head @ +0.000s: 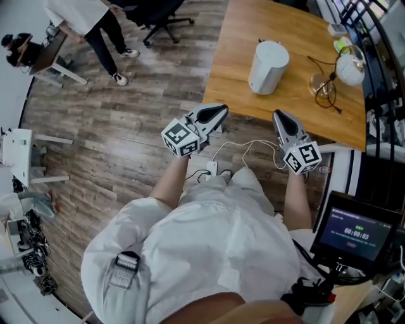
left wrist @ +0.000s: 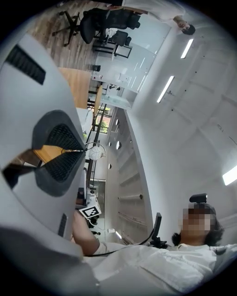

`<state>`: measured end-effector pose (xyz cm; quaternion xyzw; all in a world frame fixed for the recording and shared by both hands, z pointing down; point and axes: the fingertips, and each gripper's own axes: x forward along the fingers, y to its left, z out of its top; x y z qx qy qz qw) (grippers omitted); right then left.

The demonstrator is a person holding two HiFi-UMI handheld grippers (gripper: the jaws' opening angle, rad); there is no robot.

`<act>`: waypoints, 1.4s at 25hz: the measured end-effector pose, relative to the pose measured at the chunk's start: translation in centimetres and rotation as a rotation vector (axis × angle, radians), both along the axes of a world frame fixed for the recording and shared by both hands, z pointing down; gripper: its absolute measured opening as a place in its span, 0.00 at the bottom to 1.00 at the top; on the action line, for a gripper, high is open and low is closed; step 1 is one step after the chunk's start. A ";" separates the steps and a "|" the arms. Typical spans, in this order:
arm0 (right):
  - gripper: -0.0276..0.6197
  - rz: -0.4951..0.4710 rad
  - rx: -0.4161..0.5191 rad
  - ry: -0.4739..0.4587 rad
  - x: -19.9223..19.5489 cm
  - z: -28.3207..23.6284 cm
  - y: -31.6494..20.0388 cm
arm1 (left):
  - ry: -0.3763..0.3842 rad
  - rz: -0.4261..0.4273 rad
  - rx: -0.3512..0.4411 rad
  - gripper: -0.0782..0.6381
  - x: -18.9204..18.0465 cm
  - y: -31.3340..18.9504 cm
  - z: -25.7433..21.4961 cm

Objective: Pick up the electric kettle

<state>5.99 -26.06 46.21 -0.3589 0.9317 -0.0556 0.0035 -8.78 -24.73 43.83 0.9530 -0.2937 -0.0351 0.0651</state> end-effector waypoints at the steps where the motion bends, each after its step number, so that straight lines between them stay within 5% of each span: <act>1: 0.06 -0.008 -0.004 -0.001 -0.1 0.5 -0.6 | 0.001 0.012 -0.004 0.12 0.1 -0.5 0.3; 6: 0.06 -0.062 -0.004 -0.008 -0.6 1.8 -3.5 | -0.005 0.059 -0.016 0.14 0.3 -4.3 1.6; 10: 0.14 -0.105 -0.010 0.019 -1.4 2.5 -5.6 | -0.013 0.135 -0.086 0.51 0.6 -8.7 3.7; 13: 0.15 -0.114 -0.030 0.043 -1.6 3.8 -7.1 | -0.074 0.216 -0.140 0.65 1.1 -11.9 6.3; 25: 0.23 -0.129 -0.065 0.006 -2.5 7.3 -11.6 | -0.110 0.394 -0.247 0.76 2.9 -25.0 10.6; 30: 0.23 -0.155 -0.065 0.017 -3.1 8.2 -11.9 | -0.316 0.518 -0.253 0.76 4.8 -25.7 14.3; 35: 0.23 -0.160 -0.047 0.015 -3.2 8.2 -12.5 | -0.394 0.616 -0.199 0.77 7.1 -26.1 14.7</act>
